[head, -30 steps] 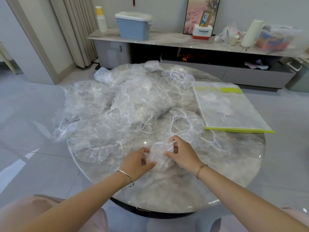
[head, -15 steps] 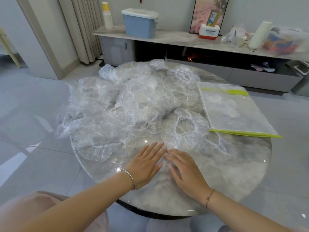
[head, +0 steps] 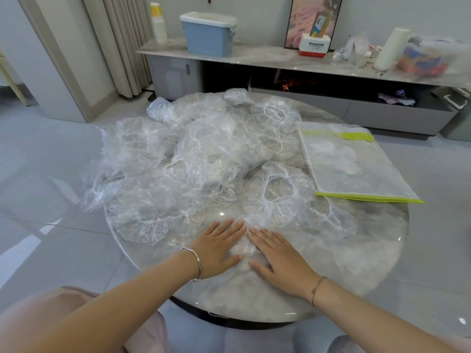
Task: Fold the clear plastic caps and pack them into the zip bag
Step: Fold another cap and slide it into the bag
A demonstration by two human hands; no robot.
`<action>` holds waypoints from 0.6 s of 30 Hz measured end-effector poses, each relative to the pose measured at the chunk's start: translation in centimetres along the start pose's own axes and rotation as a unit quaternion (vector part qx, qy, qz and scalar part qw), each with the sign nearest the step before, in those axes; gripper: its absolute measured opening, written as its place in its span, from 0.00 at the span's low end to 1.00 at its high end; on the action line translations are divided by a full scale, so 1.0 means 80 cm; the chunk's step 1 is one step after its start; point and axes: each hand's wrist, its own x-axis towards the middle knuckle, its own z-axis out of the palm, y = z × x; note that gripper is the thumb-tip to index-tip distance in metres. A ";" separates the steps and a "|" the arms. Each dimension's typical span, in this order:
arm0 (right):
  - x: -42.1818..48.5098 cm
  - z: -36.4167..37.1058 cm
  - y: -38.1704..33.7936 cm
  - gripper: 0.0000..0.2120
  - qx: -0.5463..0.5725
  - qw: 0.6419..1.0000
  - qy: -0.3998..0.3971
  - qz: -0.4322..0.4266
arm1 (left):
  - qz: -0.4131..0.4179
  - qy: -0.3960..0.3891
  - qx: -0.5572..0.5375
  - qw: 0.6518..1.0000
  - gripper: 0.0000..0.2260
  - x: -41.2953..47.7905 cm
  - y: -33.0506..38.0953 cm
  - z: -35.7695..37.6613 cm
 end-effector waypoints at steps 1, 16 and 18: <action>0.000 -0.003 0.001 0.32 0.015 1.000 0.013 -0.001 | 0.007 -0.002 0.007 1.000 0.40 -0.001 -0.002 -0.006; -0.016 -0.007 0.017 0.03 0.062 0.984 0.166 0.018 | 0.070 0.181 -0.097 0.976 0.18 0.001 0.012 -0.022; -0.017 -0.011 0.015 0.11 0.122 0.977 0.164 0.055 | 0.011 0.194 -0.124 0.973 0.22 0.006 0.013 -0.020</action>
